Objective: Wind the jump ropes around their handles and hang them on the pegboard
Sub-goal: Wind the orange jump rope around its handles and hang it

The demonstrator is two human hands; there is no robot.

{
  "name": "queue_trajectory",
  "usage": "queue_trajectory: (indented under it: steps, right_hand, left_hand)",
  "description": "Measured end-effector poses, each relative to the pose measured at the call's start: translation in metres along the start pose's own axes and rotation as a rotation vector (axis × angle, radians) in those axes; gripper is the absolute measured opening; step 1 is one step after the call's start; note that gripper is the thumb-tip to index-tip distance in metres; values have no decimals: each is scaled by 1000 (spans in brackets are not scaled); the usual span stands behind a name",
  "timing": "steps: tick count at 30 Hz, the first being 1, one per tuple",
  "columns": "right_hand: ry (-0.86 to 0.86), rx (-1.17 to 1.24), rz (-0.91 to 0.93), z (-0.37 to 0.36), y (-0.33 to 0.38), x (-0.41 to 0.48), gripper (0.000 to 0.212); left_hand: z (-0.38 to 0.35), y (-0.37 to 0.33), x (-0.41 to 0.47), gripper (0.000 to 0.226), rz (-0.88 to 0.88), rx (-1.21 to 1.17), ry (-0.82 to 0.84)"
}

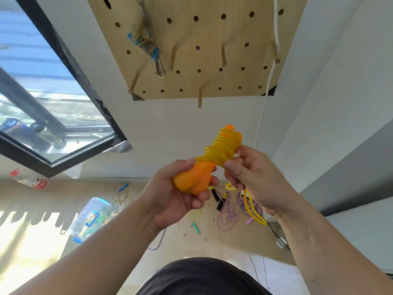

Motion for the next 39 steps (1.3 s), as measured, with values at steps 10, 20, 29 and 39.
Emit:
queue_trajectory:
  steps: [10, 20, 29, 39]
  right_hand:
    - [-60, 8, 8, -8, -2, 3, 28]
    - [-376, -7, -36, 12, -7, -1, 44]
    - [-405, -45, -9, -3, -2, -4, 21]
    - [-283, -204, -48, 3, 7, 1, 18]
  left_hand:
    - [-13, 13, 5, 65, 88, -165, 315]
    - [16, -54, -33, 33, -606, 722, -868]
    - [-16, -46, -18, 68, -780, 1326, -895]
    - [-2, -44, -11, 54, -630, 888, -842]
Point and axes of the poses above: each hand's wrist, its own x-axis towards the middle knuckle, its own z-axis out of the back of the hand, y = z × x, the point moved 8 cm from there along x, towards the middle knuckle, and after that the axes turned 9 degrees about z, right-handed, at the moved point
